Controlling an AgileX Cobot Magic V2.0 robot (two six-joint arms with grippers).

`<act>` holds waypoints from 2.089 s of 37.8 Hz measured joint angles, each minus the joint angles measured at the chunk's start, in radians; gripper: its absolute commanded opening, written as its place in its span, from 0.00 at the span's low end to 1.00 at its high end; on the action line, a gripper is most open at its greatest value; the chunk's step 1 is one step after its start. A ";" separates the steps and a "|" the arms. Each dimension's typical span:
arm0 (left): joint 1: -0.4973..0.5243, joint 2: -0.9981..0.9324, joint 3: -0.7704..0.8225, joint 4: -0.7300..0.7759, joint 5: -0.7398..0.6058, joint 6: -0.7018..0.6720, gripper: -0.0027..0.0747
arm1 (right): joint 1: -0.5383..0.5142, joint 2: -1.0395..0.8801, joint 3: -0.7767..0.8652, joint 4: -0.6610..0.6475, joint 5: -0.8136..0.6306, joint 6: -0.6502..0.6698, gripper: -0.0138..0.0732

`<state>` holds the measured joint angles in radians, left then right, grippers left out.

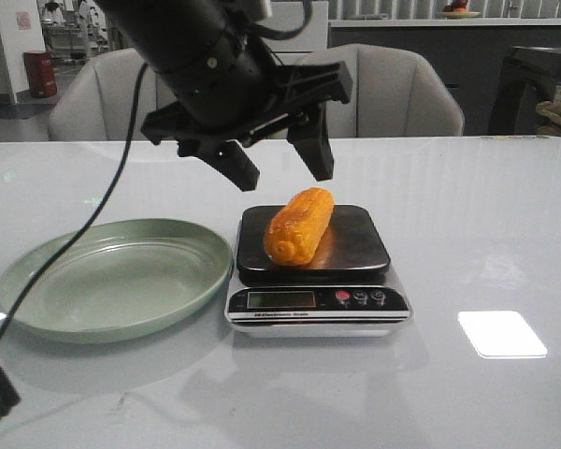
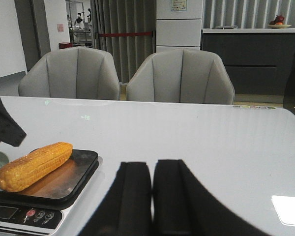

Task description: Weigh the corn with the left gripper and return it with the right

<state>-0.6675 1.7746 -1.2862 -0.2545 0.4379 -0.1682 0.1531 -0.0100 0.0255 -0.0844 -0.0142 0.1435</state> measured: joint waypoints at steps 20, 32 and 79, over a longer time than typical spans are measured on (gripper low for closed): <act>0.011 -0.519 0.423 0.102 -0.089 0.000 0.70 | 0.000 0.000 0.000 0.000 0.000 0.000 0.37; 0.011 -0.988 0.737 0.193 -0.090 0.000 0.70 | 0.000 0.000 0.000 0.000 0.000 0.000 0.37; 0.013 -1.747 0.957 0.284 0.161 0.001 0.18 | 0.000 0.000 0.000 0.000 -0.095 0.000 0.37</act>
<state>-0.6546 0.0278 -0.3294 0.0296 0.5992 -0.1675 0.1531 -0.0100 0.0255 -0.0844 -0.1090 0.1435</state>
